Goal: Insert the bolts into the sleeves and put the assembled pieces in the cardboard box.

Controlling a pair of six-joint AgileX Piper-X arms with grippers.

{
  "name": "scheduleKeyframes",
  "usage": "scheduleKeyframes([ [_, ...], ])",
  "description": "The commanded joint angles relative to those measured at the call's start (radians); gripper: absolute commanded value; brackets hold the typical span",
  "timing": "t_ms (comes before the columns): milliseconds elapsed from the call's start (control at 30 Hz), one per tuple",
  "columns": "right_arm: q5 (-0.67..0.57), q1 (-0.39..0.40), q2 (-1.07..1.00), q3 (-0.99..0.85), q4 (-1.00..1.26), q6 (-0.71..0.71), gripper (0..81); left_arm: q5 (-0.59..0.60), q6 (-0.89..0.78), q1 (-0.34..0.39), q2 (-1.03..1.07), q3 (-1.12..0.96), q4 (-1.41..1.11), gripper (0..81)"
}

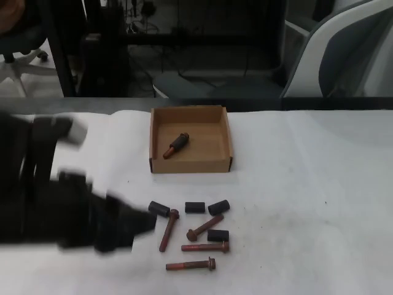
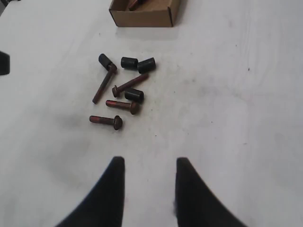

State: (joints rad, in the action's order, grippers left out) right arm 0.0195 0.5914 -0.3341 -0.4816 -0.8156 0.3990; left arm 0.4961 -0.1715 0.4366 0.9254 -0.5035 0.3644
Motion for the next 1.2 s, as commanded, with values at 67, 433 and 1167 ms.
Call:
scheduleKeyframes([
  [67, 0.004, -0.004, 0.054, 0.061, 0.012, 0.029, 36.5, 0.003, -0.136, 0.034, -0.123, 0.172, -0.112, 47.3],
  [433, 0.001, -0.004, 0.055, 0.071, 0.126, 0.071, 36.5, 0.003, -0.201, 0.034, -0.181, 0.198, -0.250, 47.3],
  [1167, -0.123, 0.100, -0.100, 0.067, 0.283, 0.523, 36.5, -0.010, -0.075, -0.065, -0.283, 0.090, -0.081, 47.3],
])
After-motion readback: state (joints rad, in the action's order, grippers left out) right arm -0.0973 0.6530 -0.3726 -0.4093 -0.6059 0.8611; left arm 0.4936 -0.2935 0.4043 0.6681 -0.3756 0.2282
